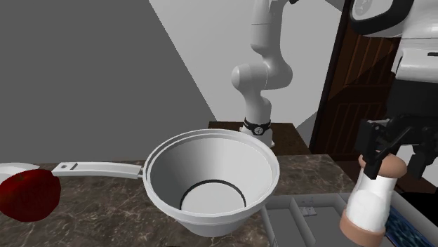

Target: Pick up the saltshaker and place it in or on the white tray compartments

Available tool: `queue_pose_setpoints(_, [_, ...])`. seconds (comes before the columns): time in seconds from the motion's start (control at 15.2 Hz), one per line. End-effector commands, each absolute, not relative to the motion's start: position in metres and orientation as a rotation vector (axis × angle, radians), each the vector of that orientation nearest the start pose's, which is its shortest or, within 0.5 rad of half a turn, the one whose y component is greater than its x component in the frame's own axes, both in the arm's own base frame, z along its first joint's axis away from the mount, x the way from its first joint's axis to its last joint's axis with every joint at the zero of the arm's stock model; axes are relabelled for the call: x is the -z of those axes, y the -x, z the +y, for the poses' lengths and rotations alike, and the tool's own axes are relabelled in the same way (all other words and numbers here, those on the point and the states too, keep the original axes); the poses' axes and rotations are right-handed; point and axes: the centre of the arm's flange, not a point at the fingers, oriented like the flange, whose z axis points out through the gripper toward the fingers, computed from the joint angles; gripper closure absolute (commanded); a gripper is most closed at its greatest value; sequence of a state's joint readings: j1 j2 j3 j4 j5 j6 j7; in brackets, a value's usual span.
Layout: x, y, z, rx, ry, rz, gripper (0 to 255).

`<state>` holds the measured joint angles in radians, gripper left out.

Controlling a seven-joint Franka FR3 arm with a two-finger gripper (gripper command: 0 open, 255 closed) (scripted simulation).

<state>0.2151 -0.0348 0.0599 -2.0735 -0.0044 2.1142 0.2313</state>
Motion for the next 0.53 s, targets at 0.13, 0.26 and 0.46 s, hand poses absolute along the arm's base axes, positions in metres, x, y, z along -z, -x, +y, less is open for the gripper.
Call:
queue_pose_setpoints(0.13, [-0.4470, -0.5262, 0.1484, 0.101, 3.128, -0.073, 255])
queue_pose_setpoints(0.26, [-0.4477, -0.5272, 0.1490, 0.101, 3.128, -0.073, 0])
queue_pose_setpoints(0.46, [-0.4481, -0.5274, 0.1485, 0.101, 3.128, -0.073, 0])
